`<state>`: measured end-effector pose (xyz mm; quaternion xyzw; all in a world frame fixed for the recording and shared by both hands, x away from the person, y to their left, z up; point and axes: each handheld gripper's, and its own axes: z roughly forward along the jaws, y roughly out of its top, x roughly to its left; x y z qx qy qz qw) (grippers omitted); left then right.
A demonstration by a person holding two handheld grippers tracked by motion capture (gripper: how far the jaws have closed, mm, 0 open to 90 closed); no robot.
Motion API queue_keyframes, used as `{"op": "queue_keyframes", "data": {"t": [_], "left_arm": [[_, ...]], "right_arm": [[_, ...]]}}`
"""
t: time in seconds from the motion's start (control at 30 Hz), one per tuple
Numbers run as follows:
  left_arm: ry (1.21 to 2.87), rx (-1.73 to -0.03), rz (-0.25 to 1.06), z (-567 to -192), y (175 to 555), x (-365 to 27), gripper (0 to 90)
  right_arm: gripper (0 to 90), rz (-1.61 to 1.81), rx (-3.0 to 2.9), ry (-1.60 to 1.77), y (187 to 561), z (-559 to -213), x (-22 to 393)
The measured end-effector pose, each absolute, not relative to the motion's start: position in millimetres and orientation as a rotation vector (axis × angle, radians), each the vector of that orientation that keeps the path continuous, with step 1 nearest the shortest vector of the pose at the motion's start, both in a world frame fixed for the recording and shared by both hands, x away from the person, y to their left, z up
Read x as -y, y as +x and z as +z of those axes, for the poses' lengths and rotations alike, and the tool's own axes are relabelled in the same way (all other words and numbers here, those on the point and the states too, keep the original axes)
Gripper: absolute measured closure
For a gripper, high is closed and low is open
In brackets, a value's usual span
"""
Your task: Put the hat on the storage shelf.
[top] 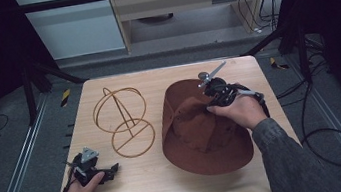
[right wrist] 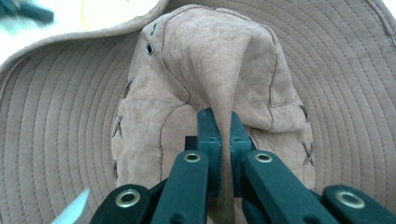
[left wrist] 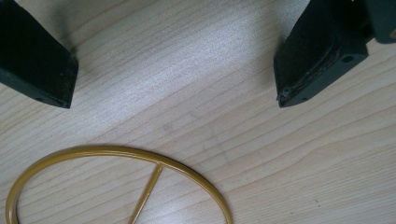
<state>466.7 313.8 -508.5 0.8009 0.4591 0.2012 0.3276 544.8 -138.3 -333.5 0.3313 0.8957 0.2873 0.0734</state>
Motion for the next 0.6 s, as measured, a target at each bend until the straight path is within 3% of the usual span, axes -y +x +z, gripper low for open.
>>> {"op": "queue_keyframes", "data": {"t": [0.6], "left_arm": [[2.094,-1.203,0.527,-509,467,-314,0.0]], "right_arm": [[89.2,1.095,-2.521,0.938,536,-262,147]]}}
